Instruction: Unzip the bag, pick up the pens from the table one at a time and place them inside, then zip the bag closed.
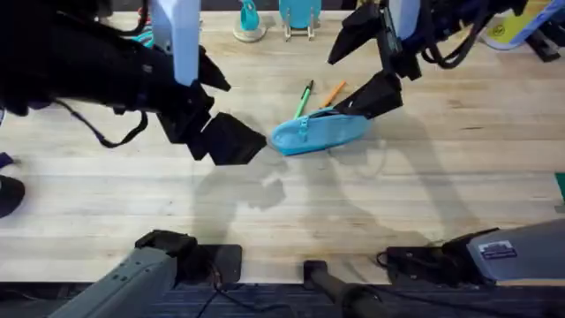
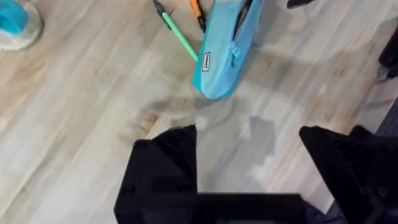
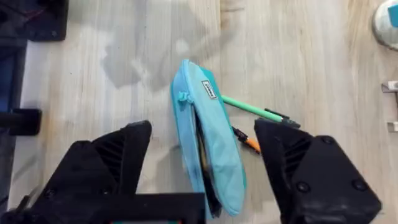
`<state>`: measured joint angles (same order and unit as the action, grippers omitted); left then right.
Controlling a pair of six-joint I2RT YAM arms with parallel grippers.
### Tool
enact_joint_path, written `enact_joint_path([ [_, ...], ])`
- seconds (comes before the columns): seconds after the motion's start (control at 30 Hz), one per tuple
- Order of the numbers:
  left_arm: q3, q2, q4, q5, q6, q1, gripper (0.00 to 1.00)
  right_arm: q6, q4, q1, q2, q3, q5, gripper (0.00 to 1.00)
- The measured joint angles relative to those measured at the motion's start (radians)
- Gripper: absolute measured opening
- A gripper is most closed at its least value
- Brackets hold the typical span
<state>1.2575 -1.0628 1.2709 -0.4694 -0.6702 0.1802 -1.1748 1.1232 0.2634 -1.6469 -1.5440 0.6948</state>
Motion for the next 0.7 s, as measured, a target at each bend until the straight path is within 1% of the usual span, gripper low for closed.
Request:
enact_joint_path([
  [0.1, 0.0, 0.014, 0.001, 0.009, 0.038, 0.0, 0.996, 0.0, 0.002, 0.0, 0.015, -0.004, -0.018, 0.997],
  [0.23, 0.0, 0.015, 0.0, 0.019, 0.061, 0.0, 0.996, 0.008, 0.014, 0.0, 0.038, -0.013, -0.054, 0.995],
  [0.27, 0.0, 0.015, 0.0, 0.02, 0.064, 0.0, 0.996, 0.012, 0.02, 0.0, 0.044, -0.014, -0.063, 0.941],
  [0.4, 0.0, 0.015, 0.0, 0.021, 0.073, 0.0, 0.996, 0.037, 0.081, 0.0, 0.054, -0.037, -0.105, 0.594],
  [0.47, 0.0, 0.015, 0.0, 0.021, 0.074, 0.0, 0.996, 0.043, 0.117, 0.0, 0.054, -0.06, -0.131, 0.396],
  [0.53, 0.0, 0.015, 0.0, 0.021, 0.076, 0.0, 0.996, 0.046, 0.152, 0.0, 0.054, -0.09, -0.158, 0.133],
  [0.57, 0.0, 0.015, 0.0, 0.021, 0.077, 0.0, 0.996, 0.051, 0.171, 0.0, 0.054, -0.11, -0.172, 0.055],
  [0.6, 0.0, 0.015, 0.0, 0.021, 0.077, 0.0, 0.996, 0.051, 0.188, 0.0, 0.054, -0.13, -0.186, 0.037],
  [0.7, 0.0, 0.015, 0.0, 0.021, 0.077, 0.0, 0.996, 0.053, 0.234, 0.0, 0.054, -0.187, -0.223, 0.031],
])
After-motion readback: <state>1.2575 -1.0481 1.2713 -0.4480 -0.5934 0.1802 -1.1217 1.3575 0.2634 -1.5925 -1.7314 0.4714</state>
